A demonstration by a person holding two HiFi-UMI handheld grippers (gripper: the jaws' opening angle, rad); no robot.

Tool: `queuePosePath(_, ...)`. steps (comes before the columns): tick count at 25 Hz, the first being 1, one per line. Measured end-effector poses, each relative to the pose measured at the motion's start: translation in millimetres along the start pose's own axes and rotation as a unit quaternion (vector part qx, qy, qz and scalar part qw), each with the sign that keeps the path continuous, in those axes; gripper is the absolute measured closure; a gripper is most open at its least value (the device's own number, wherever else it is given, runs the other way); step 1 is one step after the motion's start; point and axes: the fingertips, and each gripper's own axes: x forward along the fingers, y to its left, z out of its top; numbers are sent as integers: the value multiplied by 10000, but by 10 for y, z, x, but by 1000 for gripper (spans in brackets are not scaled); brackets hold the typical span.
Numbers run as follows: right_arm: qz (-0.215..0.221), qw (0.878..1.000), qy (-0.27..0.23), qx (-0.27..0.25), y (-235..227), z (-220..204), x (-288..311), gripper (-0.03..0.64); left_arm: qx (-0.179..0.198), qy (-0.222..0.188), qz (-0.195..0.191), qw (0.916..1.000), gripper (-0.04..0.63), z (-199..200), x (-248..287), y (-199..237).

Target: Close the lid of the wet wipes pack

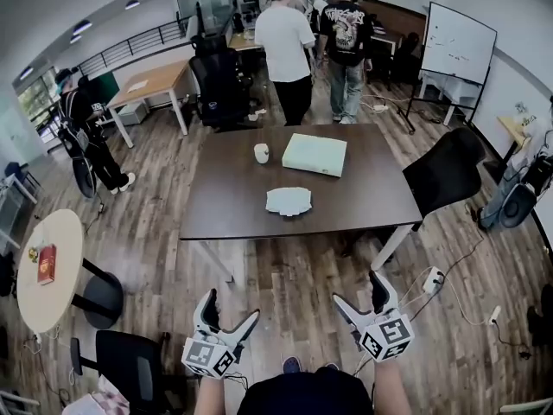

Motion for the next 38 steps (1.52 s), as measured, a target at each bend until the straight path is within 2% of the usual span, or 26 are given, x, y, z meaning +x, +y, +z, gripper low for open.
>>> queuePosePath(5, -171, 9998, -1, 112, 47, -20, -15, 157, -30, -8, -139, 9999, 86, 30, 26, 46)
queuePosePath(12, -236, 9997, -37, 4, 78, -43, -67, 169, -17, 68, -358, 9993, 84, 1, 55, -37)
queuePosePath(14, -227, 9997, -56, -54, 90, -41, -39, 196, -44, 40, -356, 9993, 84, 5, 47, -15)
queuePosePath(24, -220, 9995, -204, -28, -7, -16, 218, 203, -109, -164, -367, 9991, 84, 61, 204, 134)
queuePosePath(28, -300, 9993, -222, -59, -87, -54, 287, 225, -47, -133, -372, 9992, 83, 37, 285, 199)
queuePosePath(38, -318, 9995, -87, 19, -371, -106, 688, 222, 47, -5, -381, 9993, 83, 26, 690, 406)
